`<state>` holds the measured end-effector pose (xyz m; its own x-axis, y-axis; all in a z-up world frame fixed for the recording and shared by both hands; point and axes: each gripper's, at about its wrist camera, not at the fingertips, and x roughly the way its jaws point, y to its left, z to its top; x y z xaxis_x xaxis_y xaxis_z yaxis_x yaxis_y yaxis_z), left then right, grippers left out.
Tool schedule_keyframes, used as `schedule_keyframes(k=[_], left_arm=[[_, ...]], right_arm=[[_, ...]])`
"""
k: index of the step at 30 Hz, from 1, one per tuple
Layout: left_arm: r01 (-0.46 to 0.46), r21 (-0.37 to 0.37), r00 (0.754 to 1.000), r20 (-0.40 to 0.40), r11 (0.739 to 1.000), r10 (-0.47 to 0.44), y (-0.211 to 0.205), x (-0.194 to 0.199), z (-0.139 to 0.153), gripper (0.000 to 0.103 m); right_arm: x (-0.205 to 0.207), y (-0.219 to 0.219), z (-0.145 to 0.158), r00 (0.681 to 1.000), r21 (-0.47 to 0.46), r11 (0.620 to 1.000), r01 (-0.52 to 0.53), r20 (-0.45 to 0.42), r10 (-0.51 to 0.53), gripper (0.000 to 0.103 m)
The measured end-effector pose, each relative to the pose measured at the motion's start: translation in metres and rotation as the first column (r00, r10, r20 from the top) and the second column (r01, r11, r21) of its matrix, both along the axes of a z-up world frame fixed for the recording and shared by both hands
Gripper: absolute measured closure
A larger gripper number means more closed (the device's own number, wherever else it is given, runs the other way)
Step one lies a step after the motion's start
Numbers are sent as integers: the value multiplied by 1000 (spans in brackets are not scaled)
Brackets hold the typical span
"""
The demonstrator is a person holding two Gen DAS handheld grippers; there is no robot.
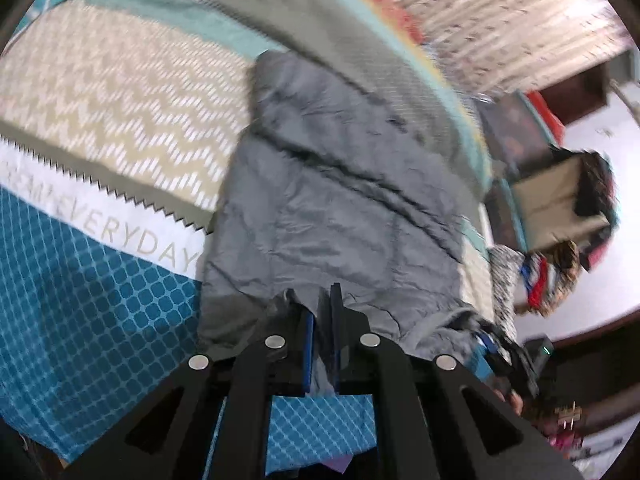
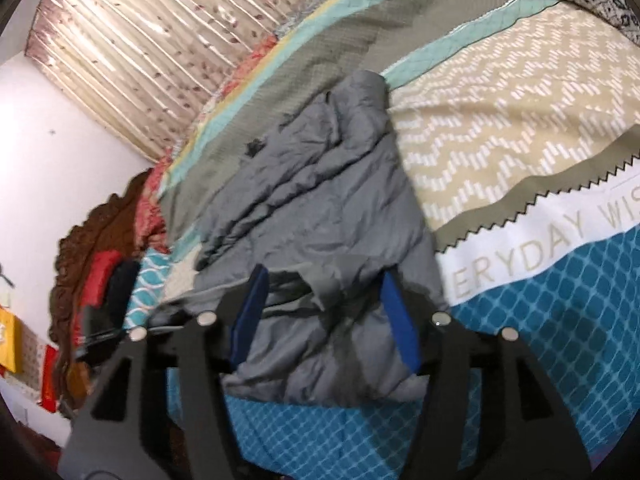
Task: Fold large clothes
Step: 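Lift the hem with both tools and fold it toward the collar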
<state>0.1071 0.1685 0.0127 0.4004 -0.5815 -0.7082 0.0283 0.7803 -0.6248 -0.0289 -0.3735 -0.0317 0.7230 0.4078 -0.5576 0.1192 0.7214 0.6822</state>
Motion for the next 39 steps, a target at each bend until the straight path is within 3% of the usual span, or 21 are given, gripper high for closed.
schedule_keyframes(k=[3, 5, 7, 9, 11, 13, 14, 16, 17, 18, 21, 24, 28, 30, 38, 39], left_arm=[[10, 12, 998, 57, 1000, -11, 11, -11, 21, 16], [0, 34, 996, 85, 999, -2, 18, -15, 30, 17], [-46, 87, 994, 101, 995, 38, 30, -16, 36, 18], [-118, 86, 988, 112, 989, 108, 47, -16, 37, 18], [-146, 143, 982, 143, 979, 126, 49, -18, 40, 18], [-113, 313, 977, 206, 943, 49, 32, -19, 45, 18], [-80, 415, 970, 242, 906, -25, 18, -21, 46, 18], [0, 578, 941, 276, 816, -196, -11, -23, 43, 19], [48, 654, 913, 279, 755, -299, -27, -24, 39, 19], [85, 703, 884, 274, 706, -379, -40, -24, 35, 19], [173, 736, 835, 243, 655, -493, -59, -14, 25, 19], [265, 709, 813, 200, 653, -547, -67, 10, 13, 19], [356, 607, 818, 164, 710, -551, -67, 31, 3, 20], [403, 564, 815, 137, 721, -563, -71, 37, -5, 20], [491, 527, 788, 69, 694, -611, -90, 41, -35, 29], [491, 526, 788, 72, 695, -611, -91, 41, -36, 29]], right_arm=[[9, 3, -11, 999, -24, 1000, 10, -40, -11, 47], [19, 12, -18, 996, -94, 996, 0, -84, -8, 47], [28, 21, -24, 994, -148, 989, -20, -110, 3, 48], [33, 25, -26, 993, -170, 985, -22, -116, 2, 47], [32, 22, -19, 997, -140, 990, -6, -77, -5, 47], [28, 17, -8, 999, -131, 991, 11, -48, -17, 45], [24, 13, 0, 999, -139, 990, 21, -26, -25, 42], [16, 7, 11, 1000, -162, 986, 29, 2, -29, 40], [13, 5, 15, 1000, -171, 985, 28, 12, -27, 38], [9, 2, 20, 999, -182, 983, 29, 25, -25, 35], [2, 0, 28, 999, -210, 978, 13, 42, -4, 30], [2, 5, 26, 999, -245, 969, -34, 23, 41, 25], [9, 11, 18, 996, -277, 957, -84, -16, 83, 25], [15, 14, 13, 994, -302, 947, -112, -42, 104, 25], [41, 29, 6, 980, -395, 897, -199, -67, 188, 25], [44, 32, 6, 977, -407, 889, -212, -70, 201, 28]])
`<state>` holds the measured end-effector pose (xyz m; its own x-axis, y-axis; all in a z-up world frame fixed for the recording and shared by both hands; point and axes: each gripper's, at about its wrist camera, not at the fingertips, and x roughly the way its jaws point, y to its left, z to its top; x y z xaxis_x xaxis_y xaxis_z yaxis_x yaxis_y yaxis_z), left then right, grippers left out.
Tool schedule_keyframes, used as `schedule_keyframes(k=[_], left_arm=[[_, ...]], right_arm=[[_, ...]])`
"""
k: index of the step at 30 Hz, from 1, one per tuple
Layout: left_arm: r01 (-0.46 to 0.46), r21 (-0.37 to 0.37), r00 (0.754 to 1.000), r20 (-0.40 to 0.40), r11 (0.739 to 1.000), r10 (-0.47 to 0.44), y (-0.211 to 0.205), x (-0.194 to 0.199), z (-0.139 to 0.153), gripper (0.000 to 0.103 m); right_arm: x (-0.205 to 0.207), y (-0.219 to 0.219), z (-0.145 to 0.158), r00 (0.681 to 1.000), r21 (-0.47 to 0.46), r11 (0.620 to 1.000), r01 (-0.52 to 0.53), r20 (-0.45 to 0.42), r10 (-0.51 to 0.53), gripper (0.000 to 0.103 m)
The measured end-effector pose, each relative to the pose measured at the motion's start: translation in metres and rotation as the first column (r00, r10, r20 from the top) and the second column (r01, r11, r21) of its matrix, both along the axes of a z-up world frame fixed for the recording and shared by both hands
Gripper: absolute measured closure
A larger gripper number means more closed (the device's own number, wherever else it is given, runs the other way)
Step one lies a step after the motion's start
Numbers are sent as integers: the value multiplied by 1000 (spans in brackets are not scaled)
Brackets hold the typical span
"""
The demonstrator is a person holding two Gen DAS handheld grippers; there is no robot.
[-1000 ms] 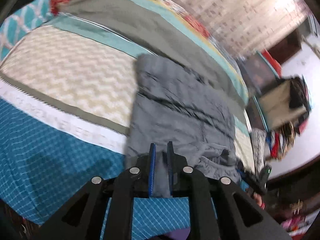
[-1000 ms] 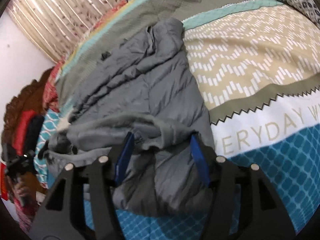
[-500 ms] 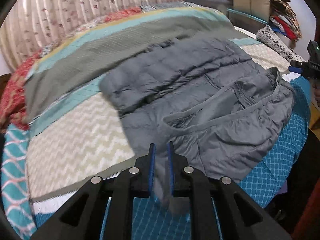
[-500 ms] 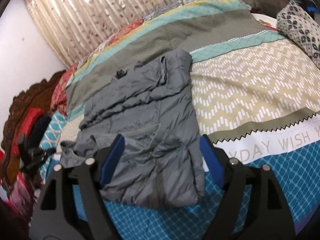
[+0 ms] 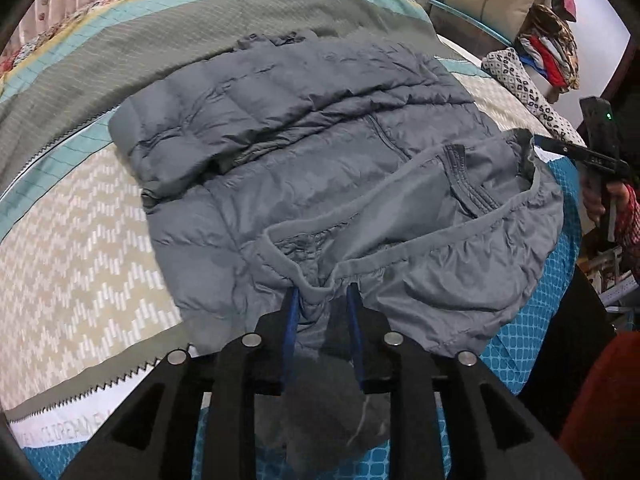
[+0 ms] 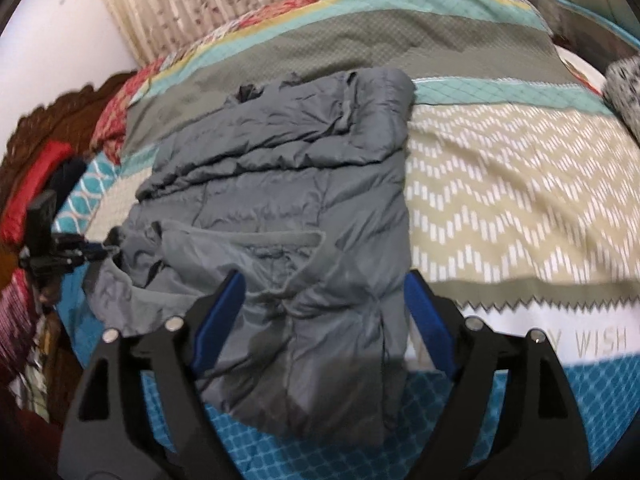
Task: Fold large clothes
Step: 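Lift the hem with both tools and fold it toward the collar, then lay the folded hem over the collar end and open both tools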
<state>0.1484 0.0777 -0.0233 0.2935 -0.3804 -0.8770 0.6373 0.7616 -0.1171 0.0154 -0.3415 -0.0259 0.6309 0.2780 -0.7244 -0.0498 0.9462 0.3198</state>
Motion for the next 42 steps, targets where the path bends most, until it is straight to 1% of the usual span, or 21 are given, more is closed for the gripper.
schedule_keyframes(k=[1, 2, 3, 4, 5, 7, 8, 9, 11, 16, 19, 22, 24, 27, 31, 36, 39, 42], left_arm=[[-6, -4, 1000, 6, 1000, 6, -2, 1, -3, 29], [-17, 5, 1000, 1, 1000, 17, -4, 4, -7, 28], [-36, 25, 999, -4, 999, 36, -6, 7, -13, 25], [-47, 30, 999, -7, 998, 47, -6, 9, -15, 16], [-56, 21, 998, -11, 998, 57, -5, 10, -16, 15], [-100, -27, 995, -12, 995, 100, 1, 11, -13, 14], [-117, -47, 993, -12, 992, 117, 5, 12, -11, 14], [-153, -81, 988, -11, 985, 152, 11, 13, -7, 14], [-200, -122, 980, -14, 972, 200, 20, 15, 0, 14], [-283, -202, 957, 2, 937, 290, 33, 24, 22, 14], [-316, -257, 941, 36, 913, 336, 40, 31, 44, 14], [-335, -314, 923, 81, 888, 377, 46, 35, 72, 14], [-345, -342, 908, 115, 874, 403, 48, 39, 91, 14], [-361, -380, 879, 169, 852, 447, 50, 47, 118, 14], [-382, -386, 852, 206, 840, 482, 46, 69, 138, 14], [-407, -379, 830, 226, 831, 509, 38, 104, 150, 14], [-426, -381, 824, 213, 821, 526, 35, 128, 150, 14], [-451, -363, 817, 199, 815, 541, 34, 150, 140, 14]], right_arm=[[5, 4, -2, 1000, -16, 1000, -22, -7, 22, 33], [11, 7, -5, 999, -33, 998, -47, -28, 46, 48], [15, 10, -7, 997, -42, 997, -65, -47, 63, 58], [20, 14, -11, 994, -59, 994, -88, -71, 84, 81], [22, 17, -13, 992, -83, 991, -106, -83, 100, 96], [20, 20, -8, 993, -109, 988, -111, -59, 105, 99], [18, 19, -5, 994, -102, 989, -104, -43, 100, 99], [15, 16, 3, 996, -84, 993, -86, -15, 85, 99], [10, 11, 22, 997, -56, 997, -54, 53, 57, 100], [15, 5, 59, 988, -42, 999, -11, 155, 17, 100], [26, 9, 77, 979, -61, 998, 5, 204, 8, 100], [37, 7, 93, 967, -50, 998, 39, 255, -25, 100], [44, 5, 105, 956, -44, 997, 62, 291, -47, 100], [59, 1, 122, 938, -40, 995, 96, 337, -77, 100], [88, 0, 137, 927, -44, 992, 115, 364, -91, 100], [129, 1, 152, 919, -58, 991, 122, 384, -91, 100], [154, 2, 158, 919, -66, 991, 118, 385, -84, 100], [183, 1, 155, 928, -77, 990, 120, 363, -84, 100]])
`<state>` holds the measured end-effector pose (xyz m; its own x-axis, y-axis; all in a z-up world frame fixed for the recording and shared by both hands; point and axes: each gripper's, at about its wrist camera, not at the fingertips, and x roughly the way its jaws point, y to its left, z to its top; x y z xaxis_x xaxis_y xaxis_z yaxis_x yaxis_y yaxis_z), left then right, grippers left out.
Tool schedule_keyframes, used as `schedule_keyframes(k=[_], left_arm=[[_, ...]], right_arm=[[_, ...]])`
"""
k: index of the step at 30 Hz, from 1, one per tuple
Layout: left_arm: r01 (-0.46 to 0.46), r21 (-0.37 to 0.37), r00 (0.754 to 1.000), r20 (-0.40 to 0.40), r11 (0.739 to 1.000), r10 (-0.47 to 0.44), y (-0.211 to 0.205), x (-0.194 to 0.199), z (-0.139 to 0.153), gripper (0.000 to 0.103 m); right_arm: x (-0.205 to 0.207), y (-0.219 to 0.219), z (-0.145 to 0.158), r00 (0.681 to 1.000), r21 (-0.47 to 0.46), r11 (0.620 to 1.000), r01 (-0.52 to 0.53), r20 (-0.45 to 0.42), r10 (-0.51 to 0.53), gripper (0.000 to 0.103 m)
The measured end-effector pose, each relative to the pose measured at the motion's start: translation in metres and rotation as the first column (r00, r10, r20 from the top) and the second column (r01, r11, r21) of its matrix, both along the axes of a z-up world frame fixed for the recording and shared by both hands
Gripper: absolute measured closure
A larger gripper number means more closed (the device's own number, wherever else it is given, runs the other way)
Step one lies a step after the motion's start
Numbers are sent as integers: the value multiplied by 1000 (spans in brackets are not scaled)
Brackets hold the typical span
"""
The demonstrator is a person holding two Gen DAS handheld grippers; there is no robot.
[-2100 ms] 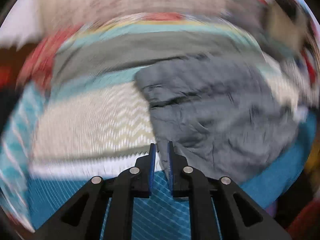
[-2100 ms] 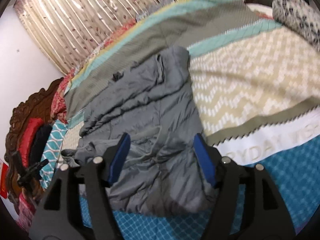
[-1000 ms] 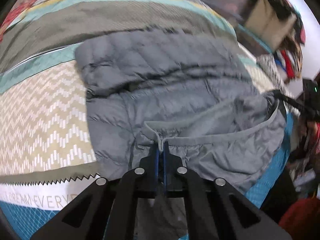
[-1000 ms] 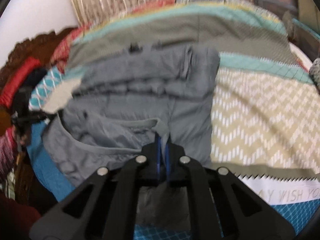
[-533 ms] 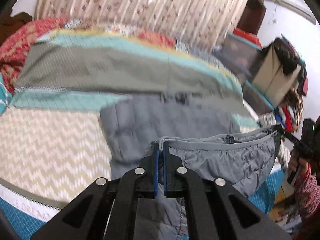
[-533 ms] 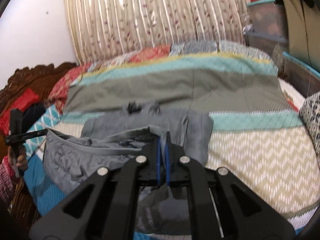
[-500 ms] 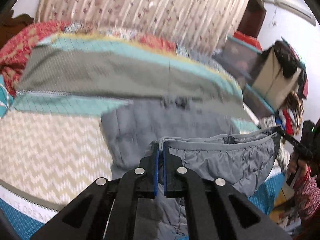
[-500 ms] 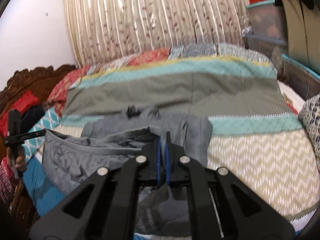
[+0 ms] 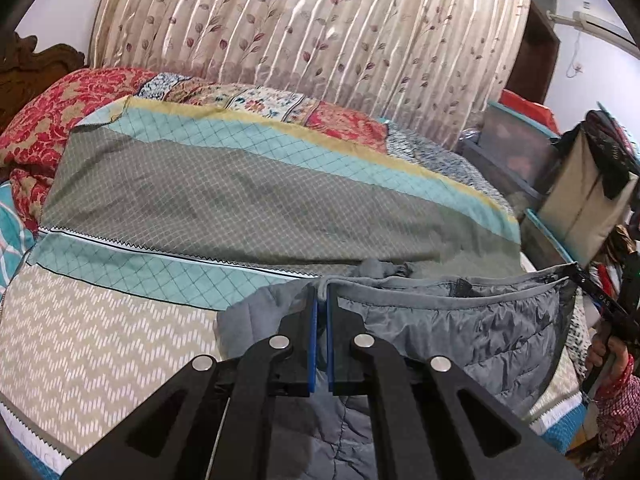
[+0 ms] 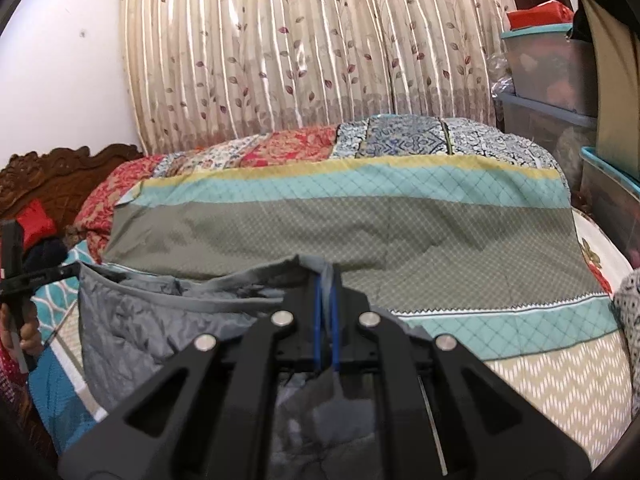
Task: Fold large clothes
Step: 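Lay the folded hem over the collar end and open both tools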
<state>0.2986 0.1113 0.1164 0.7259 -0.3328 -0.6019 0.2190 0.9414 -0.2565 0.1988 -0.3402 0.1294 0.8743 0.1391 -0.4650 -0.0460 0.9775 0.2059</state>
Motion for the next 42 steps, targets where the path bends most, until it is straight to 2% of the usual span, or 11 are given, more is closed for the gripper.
schedule_keyframes(k=[4, 9, 15, 21, 29, 31, 33, 36, 39, 41, 42], left_arm=[[-20, 6, 999, -42, 1000, 21, -1, 26, -17, 14], [-38, 38, 993, -108, 999, 42, -10, 73, -47, 14], [-63, 99, 979, -188, 993, 81, -23, 123, -94, 14], [-87, 153, 964, -236, 984, 121, -29, 156, -136, 14], [-117, 238, 952, -251, 964, 177, -38, 187, -178, 14], [-111, 275, 956, -232, 955, 178, -45, 192, -187, 14], [-114, 272, 957, -228, 956, 179, -47, 194, -199, 14], [-128, 254, 958, -217, 959, 186, -44, 194, -204, 14], [-122, 287, 956, -223, 950, 190, -46, 193, -200, 14], [-110, 318, 952, -240, 942, 192, -50, 192, -189, 14], [-104, 313, 953, -242, 944, 185, -47, 187, -175, 14]], right_arm=[[35, -3, -14, 999, 8, 1000, 9, -41, -9, 100], [82, -5, -48, 993, 12, 999, 34, -117, -32, 100], [138, -17, -108, 962, 30, 993, 111, -255, -100, 100], [170, -27, -155, 921, 42, 984, 175, -360, -149, 100], [198, -28, -201, 882, 16, 977, 210, -435, -183, 100], [202, -29, -214, 874, 29, 976, 218, -450, -182, 100], [202, -33, -223, 879, 68, 970, 233, -442, -181, 100], [200, -38, -228, 885, 108, 962, 249, -430, -180, 101], [200, -39, -229, 878, 103, 964, 247, -445, -177, 101], [202, -41, -225, 866, 104, 966, 235, -473, -160, 97], [205, -42, -220, 852, 101, 969, 227, -502, -148, 90]])
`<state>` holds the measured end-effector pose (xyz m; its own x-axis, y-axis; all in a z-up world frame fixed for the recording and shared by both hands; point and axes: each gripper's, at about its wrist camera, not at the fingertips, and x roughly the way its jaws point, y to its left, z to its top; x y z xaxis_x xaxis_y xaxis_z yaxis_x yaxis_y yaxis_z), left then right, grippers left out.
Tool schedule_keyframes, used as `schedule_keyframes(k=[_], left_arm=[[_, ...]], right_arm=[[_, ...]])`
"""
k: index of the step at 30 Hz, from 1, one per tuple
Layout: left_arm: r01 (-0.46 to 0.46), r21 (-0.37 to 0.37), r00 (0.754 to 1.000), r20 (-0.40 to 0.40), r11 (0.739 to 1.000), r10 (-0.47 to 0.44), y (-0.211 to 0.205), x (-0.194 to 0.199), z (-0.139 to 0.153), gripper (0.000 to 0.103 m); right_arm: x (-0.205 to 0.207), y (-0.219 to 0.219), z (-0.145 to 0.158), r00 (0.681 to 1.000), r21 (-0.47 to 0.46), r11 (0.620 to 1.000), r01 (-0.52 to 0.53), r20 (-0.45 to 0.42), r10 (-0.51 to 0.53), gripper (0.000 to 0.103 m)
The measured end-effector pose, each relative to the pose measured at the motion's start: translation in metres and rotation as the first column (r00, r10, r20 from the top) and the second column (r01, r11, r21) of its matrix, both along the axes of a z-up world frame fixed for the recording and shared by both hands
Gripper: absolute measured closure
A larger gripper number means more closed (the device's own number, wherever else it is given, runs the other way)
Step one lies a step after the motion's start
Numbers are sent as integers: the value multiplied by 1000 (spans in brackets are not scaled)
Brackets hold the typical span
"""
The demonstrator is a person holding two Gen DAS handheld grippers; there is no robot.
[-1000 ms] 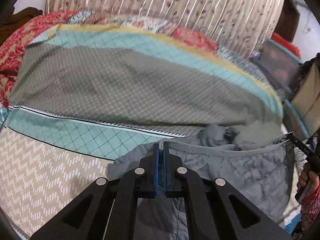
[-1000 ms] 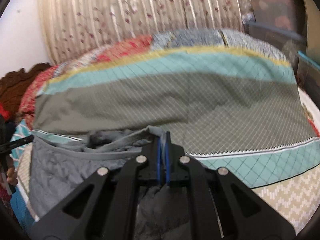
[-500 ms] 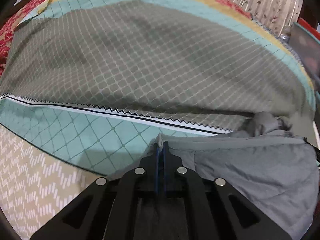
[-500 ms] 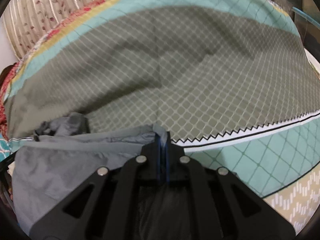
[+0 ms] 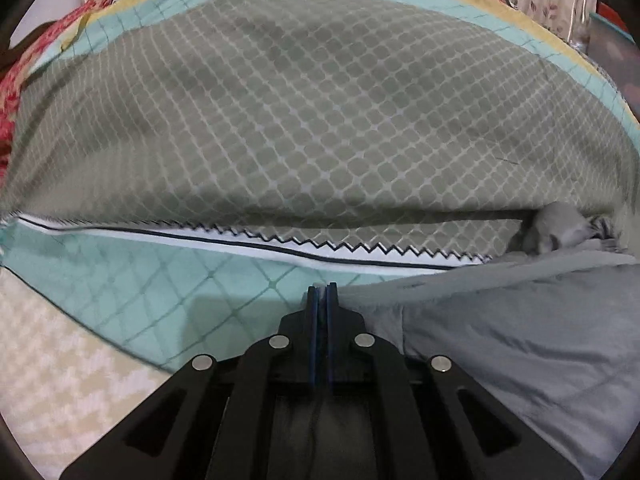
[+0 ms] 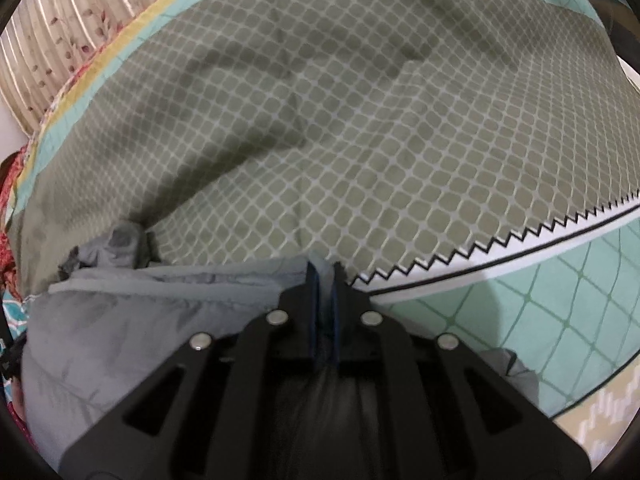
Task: Fold large clothes
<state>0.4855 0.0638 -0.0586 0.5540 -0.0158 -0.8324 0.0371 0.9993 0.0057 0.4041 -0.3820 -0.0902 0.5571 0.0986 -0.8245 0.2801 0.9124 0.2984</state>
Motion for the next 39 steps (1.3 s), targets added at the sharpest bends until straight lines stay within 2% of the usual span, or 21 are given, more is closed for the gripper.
schedule_keyframes(k=[1, 2, 3, 5, 6, 8, 9, 11, 14, 17, 19, 22, 24, 26, 29, 31, 34, 36, 39], left_arm=[[4, -15, 1000, 17, 1000, -3, 2, -3, 14, 14], [5, -34, 999, 42, 999, -3, 7, -9, 31, 14], [0, -73, 997, 71, 997, 6, 18, -15, 53, 14], [-26, -146, 994, 100, 989, 41, 38, -23, 85, 15], [-66, -184, 987, 129, 981, 91, 53, -30, 106, 15], [-93, -246, 977, 164, 965, 136, 70, -42, 131, 15], [-82, -271, 973, 187, 959, 136, 72, -51, 144, 15], [-31, -265, 970, 224, 964, 93, 62, -72, 156, 15], [96, -261, 973, 228, 960, -35, 16, -107, 145, 15], [197, -214, 967, 205, 957, -153, -39, -143, 106, 15], [225, -174, 965, 177, 959, -194, -62, -155, 81, 15], [212, -141, 975, 93, 967, -201, -83, -159, 41, 15], [178, -105, 983, 56, 978, -173, -85, -152, 18, 15], [164, -102, 986, 38, 981, -161, -85, -148, 4, 15], [161, -56, 987, 12, 985, -161, -91, -149, 2, 15], [138, -57, 990, -20, 989, -139, -90, -149, 10, 15], [120, -109, 993, 5, 987, -120, -78, -163, 36, 15], [108, -120, 994, 31, 987, -105, -69, -184, 52, 15], [92, -142, 996, 29, 986, -89, -61, -217, 61, 15]], right_arm=[[4, -1, 7, 999, 4, 1000, -6, -37, 6, 82], [5, -4, 18, 998, 5, 1000, -2, -63, 2, 61], [2, -6, 30, 999, 10, 1000, 5, -41, -4, 44], [-11, -13, 62, 998, 12, 999, 33, 55, -34, 41], [-19, -15, 80, 995, 1, 999, 51, 89, -51, 41], [-37, -10, 112, 987, -4, 999, 37, 154, -36, 41], [-43, -3, 122, 983, -8, 1000, 16, 180, -14, 41], [-61, 22, 141, 971, -35, 998, -58, 228, 64, 41], [-90, 72, 141, 946, -40, 980, -195, 258, 198, 41], [-114, 125, 120, 920, -53, 955, -293, 256, 296, 41], [-128, 147, 101, 914, -88, 945, -316, 241, 328, 41], [-123, 160, 69, 934, -34, 950, -310, 176, 311, 41], [-114, 161, 53, 943, -36, 952, -303, 133, 305, 41], [-110, 165, 41, 945, -41, 950, -311, 92, 313, 41], [-100, 174, 34, 946, -86, 944, -319, 26, 322, 41], [-102, 171, 37, 949, -89, 945, -314, 15, 316, 41], [-123, 158, 57, 959, -21, 962, -271, 79, 272, 41], [-143, 148, 69, 964, -29, 970, -240, 107, 242, 41], [-184, 142, 85, 966, -29, 977, -211, 147, 213, 41]])
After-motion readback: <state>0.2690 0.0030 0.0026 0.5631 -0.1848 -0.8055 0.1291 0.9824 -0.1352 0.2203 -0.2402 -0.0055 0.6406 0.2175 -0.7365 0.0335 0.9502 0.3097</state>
